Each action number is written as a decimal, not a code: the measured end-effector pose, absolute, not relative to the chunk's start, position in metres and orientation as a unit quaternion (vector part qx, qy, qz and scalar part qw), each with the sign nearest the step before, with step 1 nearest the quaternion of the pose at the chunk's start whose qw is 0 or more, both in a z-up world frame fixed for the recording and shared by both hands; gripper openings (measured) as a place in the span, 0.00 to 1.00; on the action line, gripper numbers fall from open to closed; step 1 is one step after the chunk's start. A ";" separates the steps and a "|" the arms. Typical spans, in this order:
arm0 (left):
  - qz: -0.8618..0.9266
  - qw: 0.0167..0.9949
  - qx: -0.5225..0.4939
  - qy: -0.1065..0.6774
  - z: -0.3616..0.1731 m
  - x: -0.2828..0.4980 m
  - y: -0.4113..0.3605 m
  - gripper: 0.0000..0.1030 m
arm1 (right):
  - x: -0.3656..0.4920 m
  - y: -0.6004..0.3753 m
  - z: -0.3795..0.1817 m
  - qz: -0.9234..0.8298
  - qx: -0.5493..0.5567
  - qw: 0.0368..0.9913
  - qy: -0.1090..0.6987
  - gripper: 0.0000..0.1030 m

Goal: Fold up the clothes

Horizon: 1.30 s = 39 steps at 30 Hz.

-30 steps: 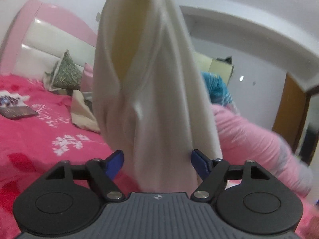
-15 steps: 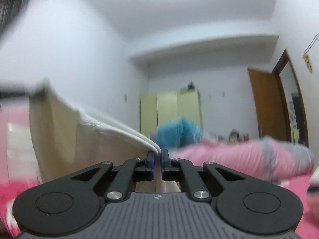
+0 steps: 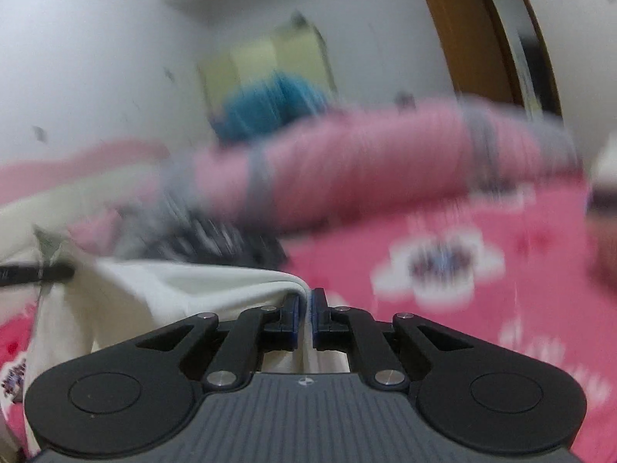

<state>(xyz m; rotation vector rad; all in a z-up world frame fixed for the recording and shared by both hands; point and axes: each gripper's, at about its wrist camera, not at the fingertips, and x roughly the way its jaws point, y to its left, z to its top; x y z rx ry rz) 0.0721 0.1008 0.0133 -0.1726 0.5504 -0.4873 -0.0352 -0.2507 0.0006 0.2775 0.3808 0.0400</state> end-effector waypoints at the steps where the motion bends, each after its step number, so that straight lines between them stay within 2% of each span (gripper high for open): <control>1: -0.230 0.922 -0.108 0.292 0.002 0.075 0.108 0.26 | -0.028 -0.251 -0.006 0.015 0.141 0.969 0.203 0.06; 2: -0.233 0.919 -0.123 0.293 -0.003 0.070 0.113 0.27 | -0.021 -0.252 -0.011 0.010 0.145 0.966 0.216 0.06; 3: -0.237 0.915 -0.137 0.295 -0.008 0.065 0.118 0.31 | -0.016 -0.250 -0.016 0.010 0.149 0.964 0.222 0.06; 5: -0.248 0.910 -0.160 0.293 -0.013 0.049 0.124 0.48 | -0.016 -0.254 -0.022 0.012 0.153 0.963 0.223 0.06; 7: -0.266 0.901 -0.174 0.295 -0.008 0.033 0.126 0.76 | -0.016 -0.254 -0.026 0.015 0.157 0.962 0.224 0.06; 10: -0.298 0.895 -0.141 0.301 -0.007 0.012 0.107 0.90 | -0.017 -0.255 -0.028 0.021 0.164 0.961 0.223 0.06; 14: -0.251 0.925 0.013 0.285 -0.031 0.002 0.054 0.94 | -0.026 -0.259 -0.023 0.025 0.179 0.960 0.215 0.06; 15: -0.233 0.928 0.046 0.287 -0.039 0.002 0.042 0.93 | -0.027 -0.260 -0.023 0.025 0.182 0.960 0.213 0.06; 17: -0.205 0.930 0.069 0.297 -0.055 0.006 0.033 0.82 | -0.029 -0.262 -0.022 0.025 0.184 0.960 0.209 0.06; 19: -0.192 0.928 0.063 0.312 -0.065 0.009 0.038 0.44 | -0.033 -0.264 -0.021 0.022 0.181 0.961 0.207 0.06; 20: -0.189 0.929 0.043 0.316 -0.065 0.010 0.046 0.38 | -0.034 -0.265 -0.021 0.021 0.179 0.962 0.207 0.06; 22: -0.168 0.935 -0.006 0.311 -0.059 0.008 0.067 0.13 | -0.035 -0.266 -0.022 0.019 0.173 0.962 0.210 0.06; 24: -0.144 0.943 -0.013 0.300 -0.054 0.009 0.080 0.09 | -0.034 -0.266 -0.024 0.019 0.166 0.962 0.216 0.06; 27: -0.116 0.952 -0.005 0.284 -0.049 0.011 0.095 0.08 | -0.031 -0.266 -0.028 0.023 0.167 0.959 0.228 0.10; 28: -0.124 0.949 0.001 0.291 -0.050 0.014 0.096 0.10 | -0.030 -0.266 -0.029 0.024 0.169 0.957 0.234 0.13; 29: -0.130 0.946 0.002 0.296 -0.052 0.016 0.098 0.10 | -0.030 -0.266 -0.030 0.026 0.171 0.955 0.240 0.23; 30: -0.136 0.945 0.000 0.297 -0.053 0.015 0.099 0.15 | -0.029 -0.266 -0.030 0.029 0.174 0.953 0.246 0.36; 31: -0.148 0.943 0.003 0.298 -0.053 0.015 0.099 0.29 | -0.030 -0.265 -0.031 0.034 0.177 0.951 0.251 0.43; 32: -0.156 0.942 0.008 0.298 -0.054 0.014 0.097 0.37 | -0.031 -0.264 -0.030 0.039 0.175 0.950 0.255 0.53; 33: -0.154 0.943 0.015 0.296 -0.055 0.014 0.096 0.43 | -0.031 -0.261 -0.031 0.040 0.166 0.950 0.260 0.57; 34: -0.150 0.943 0.019 0.296 -0.058 0.016 0.095 0.44 | -0.030 -0.257 -0.031 0.041 0.155 0.951 0.264 0.57; 36: -0.143 0.944 0.027 0.296 -0.063 0.020 0.093 0.43 | -0.026 -0.252 -0.033 0.040 0.136 0.950 0.277 0.58; 38: -0.141 0.943 0.022 0.300 -0.068 0.026 0.095 0.30 | -0.017 -0.248 -0.038 0.034 0.124 0.948 0.292 0.57; 39: -0.139 0.943 0.019 0.301 -0.070 0.028 0.095 0.15 | -0.014 -0.247 -0.040 0.030 0.121 0.947 0.297 0.55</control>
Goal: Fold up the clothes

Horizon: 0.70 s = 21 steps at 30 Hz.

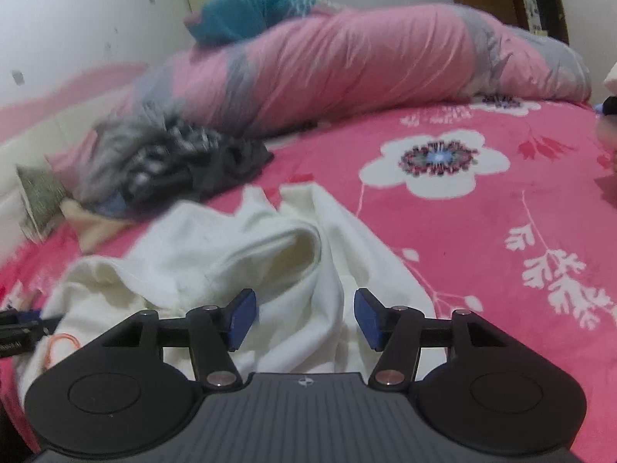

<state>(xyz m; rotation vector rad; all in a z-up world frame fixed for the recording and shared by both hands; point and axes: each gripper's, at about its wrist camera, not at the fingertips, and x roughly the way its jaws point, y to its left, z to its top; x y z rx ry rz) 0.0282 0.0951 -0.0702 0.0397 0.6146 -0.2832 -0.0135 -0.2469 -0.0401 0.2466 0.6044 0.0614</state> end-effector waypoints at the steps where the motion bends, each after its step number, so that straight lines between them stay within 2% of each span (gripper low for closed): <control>1: -0.130 0.945 0.017 0.300 -0.071 0.029 0.096 0.10 | -0.010 -0.246 -0.042 0.027 0.118 0.946 0.301 0.42; 2: -0.123 0.948 0.016 0.293 -0.069 0.028 0.097 0.08 | -0.006 -0.245 -0.045 0.023 0.115 0.945 0.306 0.07; 3: -0.116 0.951 0.015 0.286 -0.067 0.026 0.098 0.06 | -0.006 -0.242 -0.043 0.015 0.104 0.948 0.301 0.04; 11: -0.039 0.991 0.030 0.123 0.006 -0.008 0.117 0.05 | -0.052 -0.209 0.034 -0.069 -0.044 0.988 0.130 0.04; 21: -0.028 0.989 0.020 -0.144 0.165 -0.063 0.128 0.05 | -0.104 -0.217 0.204 -0.092 -0.076 0.988 -0.102 0.03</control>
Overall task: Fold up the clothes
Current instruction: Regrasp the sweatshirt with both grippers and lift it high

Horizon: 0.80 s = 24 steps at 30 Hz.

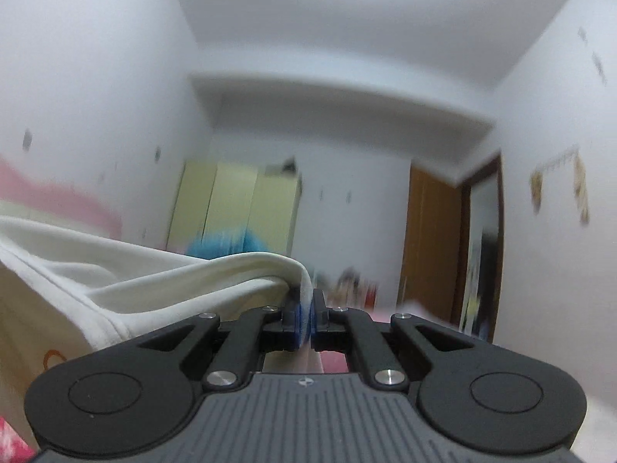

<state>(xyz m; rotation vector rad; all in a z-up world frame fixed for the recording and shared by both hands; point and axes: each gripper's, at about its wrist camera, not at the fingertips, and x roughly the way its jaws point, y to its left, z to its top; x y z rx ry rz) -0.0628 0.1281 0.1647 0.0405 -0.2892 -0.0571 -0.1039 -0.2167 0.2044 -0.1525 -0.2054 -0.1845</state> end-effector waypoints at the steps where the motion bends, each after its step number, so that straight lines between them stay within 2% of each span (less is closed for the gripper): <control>1: -0.031 0.986 0.015 -0.161 0.179 -0.069 0.130 0.05 | -0.109 -0.218 0.220 -0.092 -0.074 0.986 -0.120 0.03; 7: -0.038 0.966 0.007 -0.254 0.247 -0.113 0.133 0.05 | -0.153 -0.221 0.292 -0.106 -0.081 0.966 -0.222 0.03; 14: -0.048 0.950 0.017 -0.308 0.271 -0.156 0.133 0.05 | -0.189 -0.234 0.320 -0.107 -0.088 0.956 -0.257 0.04; 20: -0.052 0.950 0.036 -0.306 0.253 -0.149 0.123 0.05 | -0.180 -0.246 0.299 -0.110 -0.087 0.962 -0.235 0.04; 24: -0.063 0.963 0.045 -0.259 0.225 -0.104 0.114 0.05 | -0.142 -0.262 0.269 -0.113 -0.074 0.973 -0.187 0.04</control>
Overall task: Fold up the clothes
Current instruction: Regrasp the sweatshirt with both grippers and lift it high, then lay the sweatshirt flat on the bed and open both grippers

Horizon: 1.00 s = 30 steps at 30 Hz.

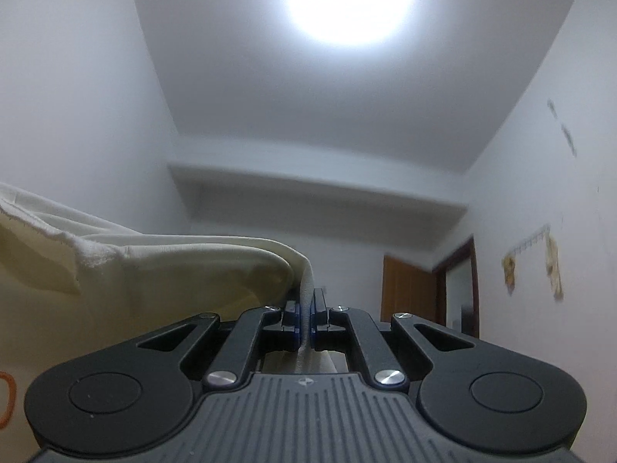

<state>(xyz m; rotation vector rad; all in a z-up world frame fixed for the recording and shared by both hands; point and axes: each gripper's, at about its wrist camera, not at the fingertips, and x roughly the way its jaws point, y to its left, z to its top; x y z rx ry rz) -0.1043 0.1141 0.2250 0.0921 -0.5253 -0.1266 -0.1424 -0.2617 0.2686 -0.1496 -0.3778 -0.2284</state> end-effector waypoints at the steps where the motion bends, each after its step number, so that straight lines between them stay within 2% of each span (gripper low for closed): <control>1: -0.064 0.966 0.049 -0.245 0.217 -0.090 0.110 0.05 | -0.130 -0.267 0.260 -0.114 -0.070 0.976 -0.174 0.04; 9: -0.060 0.993 0.073 -0.069 0.119 0.104 0.063 0.06 | 0.057 -0.315 0.168 -0.125 -0.062 0.990 -0.020 0.04; 13: -0.055 0.993 0.086 0.062 0.035 0.223 0.036 0.06 | 0.178 -0.343 0.087 -0.112 -0.055 0.987 0.105 0.04; 16: -0.045 0.982 0.120 0.142 -0.037 0.287 0.026 0.06 | 0.234 -0.332 0.007 -0.102 -0.057 0.974 0.196 0.04; 19: -0.045 0.966 0.154 0.203 -0.097 0.314 0.026 0.07 | 0.262 -0.325 -0.061 -0.097 -0.091 0.956 0.260 0.04; 21: -0.049 0.956 0.159 0.240 -0.115 0.323 0.029 0.08 | 0.267 -0.316 -0.096 -0.091 -0.122 0.943 0.296 0.04; 24: -0.055 0.945 0.154 0.284 -0.122 0.333 0.030 0.09 | 0.267 -0.312 -0.100 -0.087 -0.142 0.933 0.318 0.07; 25: -0.058 0.942 0.152 0.294 -0.118 0.334 0.031 0.14 | 0.266 -0.311 -0.096 -0.084 -0.145 0.931 0.325 0.08; 26: -0.059 0.939 0.150 0.303 -0.114 0.335 0.032 0.18 | 0.272 -0.315 -0.100 -0.080 -0.157 0.926 0.335 0.13; 28: -0.055 0.932 0.142 0.329 -0.104 0.327 0.037 0.53 | 0.280 -0.315 -0.097 -0.078 -0.194 0.914 0.347 0.34; 29: -0.055 0.927 0.136 0.344 -0.099 0.321 0.040 0.61 | 0.275 -0.313 -0.093 -0.076 -0.206 0.910 0.353 0.46; 30: -0.061 0.926 0.129 0.350 -0.092 0.317 0.045 0.67 | 0.270 -0.311 -0.089 -0.075 -0.219 0.905 0.358 0.52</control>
